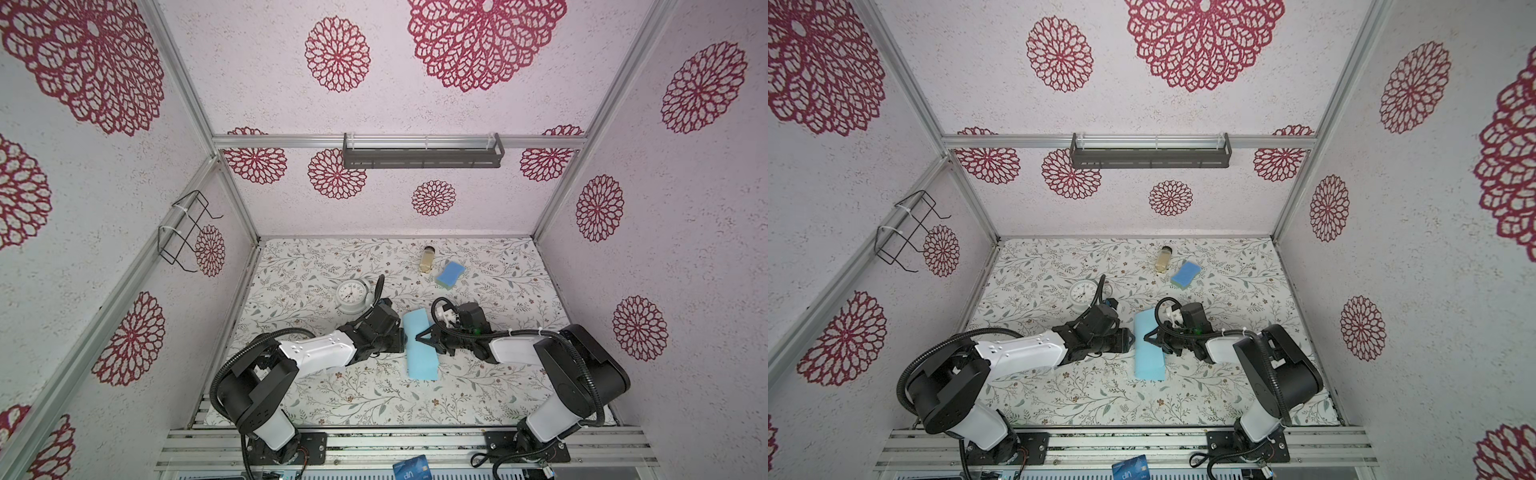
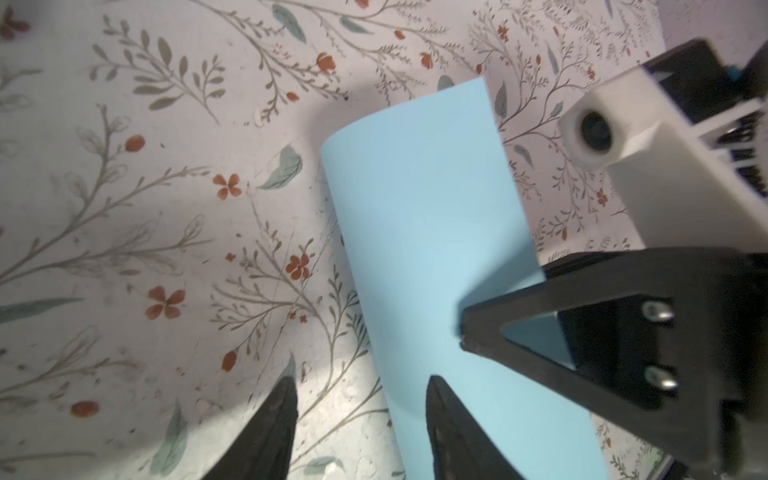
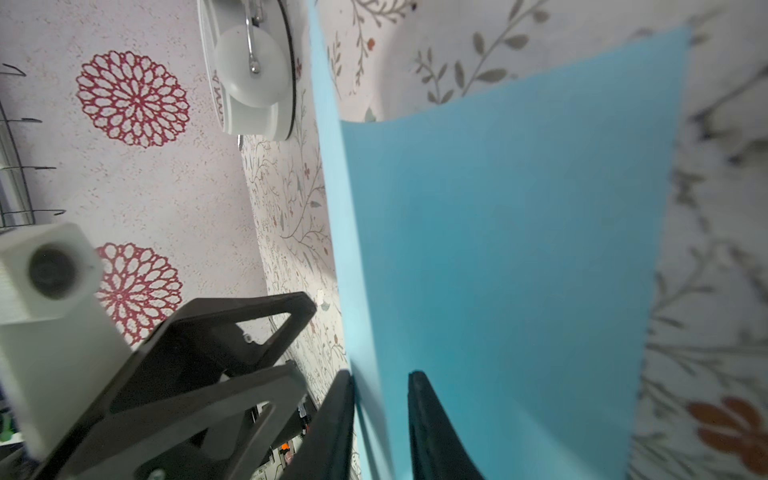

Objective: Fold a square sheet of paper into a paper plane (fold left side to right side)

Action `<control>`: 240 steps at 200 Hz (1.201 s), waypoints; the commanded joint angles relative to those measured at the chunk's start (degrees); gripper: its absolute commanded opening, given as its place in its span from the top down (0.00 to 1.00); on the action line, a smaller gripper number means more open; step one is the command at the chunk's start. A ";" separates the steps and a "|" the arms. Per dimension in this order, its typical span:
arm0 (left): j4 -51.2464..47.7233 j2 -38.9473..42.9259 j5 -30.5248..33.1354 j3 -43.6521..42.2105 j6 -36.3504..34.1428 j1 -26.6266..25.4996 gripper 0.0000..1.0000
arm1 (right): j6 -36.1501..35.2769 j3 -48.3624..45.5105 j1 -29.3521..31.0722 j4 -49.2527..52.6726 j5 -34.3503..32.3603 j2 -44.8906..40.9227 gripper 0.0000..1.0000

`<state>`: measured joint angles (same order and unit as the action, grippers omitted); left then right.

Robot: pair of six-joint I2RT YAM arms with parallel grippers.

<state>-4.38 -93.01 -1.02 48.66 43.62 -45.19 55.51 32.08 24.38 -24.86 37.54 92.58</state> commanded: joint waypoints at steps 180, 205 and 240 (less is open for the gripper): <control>-2.93 -9.15 -1.60 7.50 -4.10 -2.01 0.45 | -12.46 -0.09 -11.98 18.40 -2.73 -9.95 0.67; -3.58 -9.25 -1.32 7.82 -4.65 -1.96 0.46 | -14.21 0.52 -12.01 19.68 -3.61 -7.76 0.83; -4.98 -9.42 0.02 8.33 -5.29 -2.05 0.47 | -15.52 0.87 -12.03 19.55 -3.27 -4.94 1.00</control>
<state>-8.27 -102.26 -2.26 55.57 39.40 -46.74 42.48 31.24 12.56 -6.17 34.59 86.54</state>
